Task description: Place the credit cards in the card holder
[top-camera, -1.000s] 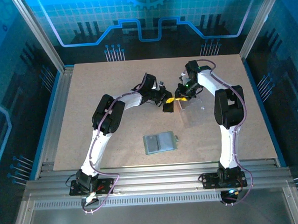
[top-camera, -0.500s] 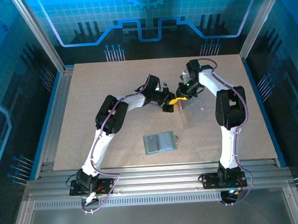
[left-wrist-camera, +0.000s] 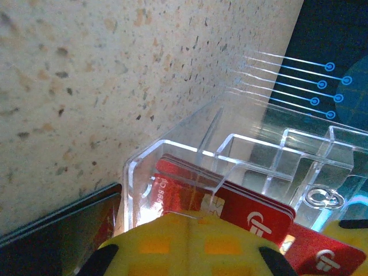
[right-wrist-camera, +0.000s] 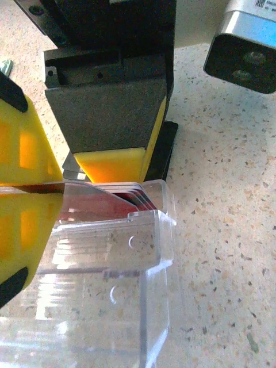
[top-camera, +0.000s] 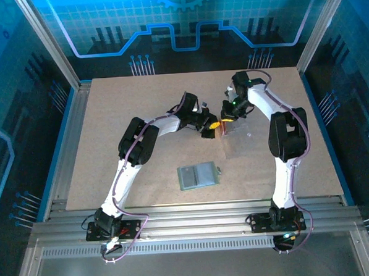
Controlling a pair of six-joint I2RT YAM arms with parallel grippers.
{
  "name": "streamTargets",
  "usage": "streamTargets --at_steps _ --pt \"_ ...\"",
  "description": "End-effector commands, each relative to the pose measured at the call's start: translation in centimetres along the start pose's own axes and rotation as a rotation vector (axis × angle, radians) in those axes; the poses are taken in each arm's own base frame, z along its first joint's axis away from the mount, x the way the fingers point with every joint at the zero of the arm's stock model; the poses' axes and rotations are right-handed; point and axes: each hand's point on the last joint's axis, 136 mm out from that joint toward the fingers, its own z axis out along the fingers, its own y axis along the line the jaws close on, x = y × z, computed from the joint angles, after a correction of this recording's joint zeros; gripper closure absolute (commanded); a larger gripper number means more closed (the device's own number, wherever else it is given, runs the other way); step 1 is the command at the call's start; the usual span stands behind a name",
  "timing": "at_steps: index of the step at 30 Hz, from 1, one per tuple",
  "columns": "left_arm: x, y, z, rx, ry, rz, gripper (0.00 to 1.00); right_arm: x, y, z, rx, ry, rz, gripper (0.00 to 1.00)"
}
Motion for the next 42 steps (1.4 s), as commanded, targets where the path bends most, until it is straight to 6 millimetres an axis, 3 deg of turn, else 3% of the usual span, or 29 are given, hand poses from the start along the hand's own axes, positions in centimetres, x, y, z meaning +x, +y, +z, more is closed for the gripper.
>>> streamTargets --at_steps 1,8,22,33,42 --pt "0.6 -0.2 0.4 0.009 0.034 -0.022 0.94 0.3 0.4 -1.9 0.001 -0.016 0.004 0.91" --pt "0.8 -0.5 0.0 0.011 0.033 -0.017 0.94 0.2 -0.5 -2.9 0.07 -0.045 0.006 0.96" --pt "0.8 -3.8 -2.2 0.053 0.022 0.034 0.93 -0.1 -1.3 -5.5 0.17 -0.122 0.01 1.0" --pt "1.1 -5.4 -3.4 0.078 0.025 0.055 0.92 0.6 0.2 -9.3 0.161 -0.215 -0.024 1.0" --pt "1.0 -7.4 -4.9 0.111 0.018 0.08 0.92 3.0 2.2 -11.7 0.081 -0.269 -0.067 1.0"
